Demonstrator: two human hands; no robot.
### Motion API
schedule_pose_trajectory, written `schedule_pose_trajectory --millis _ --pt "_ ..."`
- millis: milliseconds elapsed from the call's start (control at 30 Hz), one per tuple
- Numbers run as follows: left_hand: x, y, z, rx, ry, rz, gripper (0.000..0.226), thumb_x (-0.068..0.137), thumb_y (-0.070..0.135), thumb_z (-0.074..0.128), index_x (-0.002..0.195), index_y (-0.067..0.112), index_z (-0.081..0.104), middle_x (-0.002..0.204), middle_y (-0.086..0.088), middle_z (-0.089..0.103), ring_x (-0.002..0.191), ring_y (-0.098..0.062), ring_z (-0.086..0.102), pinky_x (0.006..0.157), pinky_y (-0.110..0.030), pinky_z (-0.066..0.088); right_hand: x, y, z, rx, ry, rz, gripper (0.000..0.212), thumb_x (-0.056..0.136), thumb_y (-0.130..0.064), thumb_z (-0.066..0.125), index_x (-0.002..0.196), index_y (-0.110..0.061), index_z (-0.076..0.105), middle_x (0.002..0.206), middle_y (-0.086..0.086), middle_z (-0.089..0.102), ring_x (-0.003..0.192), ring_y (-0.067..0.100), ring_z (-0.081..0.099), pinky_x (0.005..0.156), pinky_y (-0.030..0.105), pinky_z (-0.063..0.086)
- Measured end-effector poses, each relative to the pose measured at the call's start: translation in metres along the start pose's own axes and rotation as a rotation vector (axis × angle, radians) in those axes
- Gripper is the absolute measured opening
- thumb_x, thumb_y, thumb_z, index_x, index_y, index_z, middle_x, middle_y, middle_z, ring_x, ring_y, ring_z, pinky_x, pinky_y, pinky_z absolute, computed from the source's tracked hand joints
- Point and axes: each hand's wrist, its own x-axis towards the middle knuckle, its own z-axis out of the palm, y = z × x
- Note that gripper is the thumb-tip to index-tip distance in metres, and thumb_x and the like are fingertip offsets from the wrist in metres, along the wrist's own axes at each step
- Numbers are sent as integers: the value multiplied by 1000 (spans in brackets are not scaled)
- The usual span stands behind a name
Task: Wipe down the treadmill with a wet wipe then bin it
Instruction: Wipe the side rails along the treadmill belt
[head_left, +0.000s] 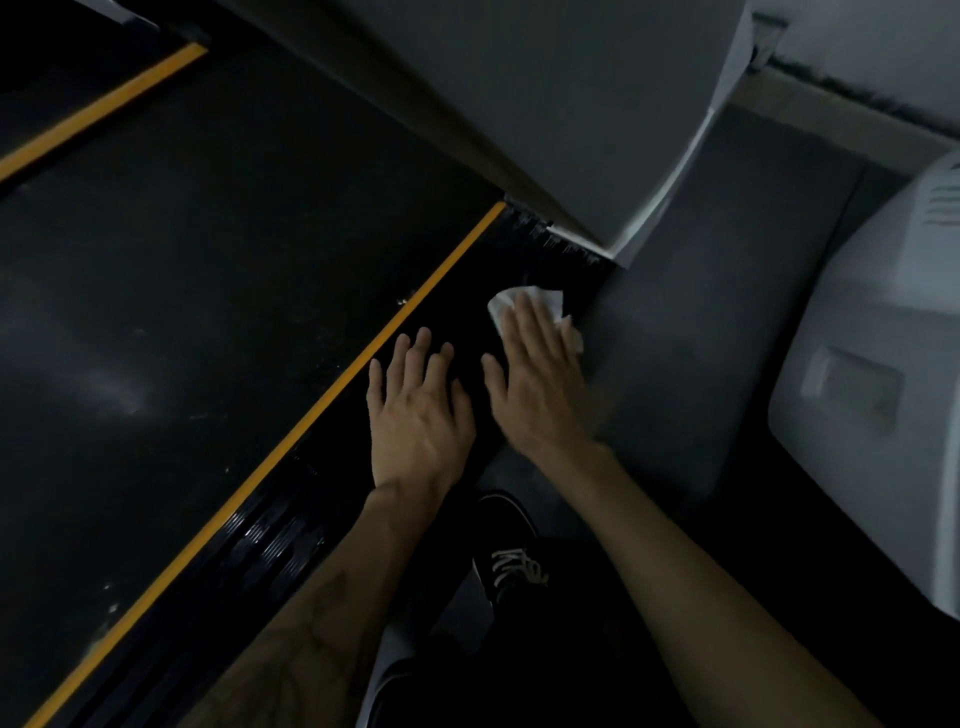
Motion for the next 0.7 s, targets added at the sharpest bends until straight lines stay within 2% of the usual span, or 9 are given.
schedule_pose_trajectory --millis 100,200,300,367,433,567,700 --pt "3 10 6 53 22 -15 59 105 46 23 153 16 41 168 -9 26 159 -25 8 129 -52 5 22 12 -4 -8 -21 -26 66 104 -44 22 159 -10 32 168 11 25 157 22 16 128 46 5" --pt "3 10 9 106 22 -8 65 104 52 17 157 19 34 170 -8 22 160 -25 4 128 -54 4 52 33 -8 -61 -67 28 62 108 -42 21 162 -11 23 171 9 16 158 20 7 128 44 -1" --pt "4 11 9 142 -14 -1 67 104 53 10 163 25 22 173 -5 8 159 -22 -6 128 -53 0 26 18 -6 -26 11 75 68 105 -45 18 160 -6 29 169 13 21 158 23 12 128 48 7" --pt "5 10 9 137 -25 7 67 104 53 8 164 26 18 173 -3 2 159 -21 -10 128 -52 -2 3 4 0 15 41 22 67 104 -44 23 157 -4 36 166 16 28 157 25 18 127 50 14" --pt "6 9 9 141 -23 8 67 104 53 8 164 26 17 173 -3 2 159 -21 -10 128 -53 -1 7 5 -1 27 -16 -48 67 103 -44 23 158 -7 35 167 13 27 157 24 18 128 49 11" --pt "6 10 12 137 1 0 65 105 52 10 163 26 20 173 -3 5 159 -22 -7 128 -53 0 50 37 -10 -50 -33 -10 71 101 -47 11 160 -14 31 170 7 22 158 21 13 128 47 6" --pt "6 8 12 125 -10 -1 64 105 52 9 163 26 19 173 -3 4 159 -21 -9 128 -53 -1 17 17 -3 60 56 31 63 104 -42 24 159 -14 35 167 8 28 157 24 18 127 49 12"
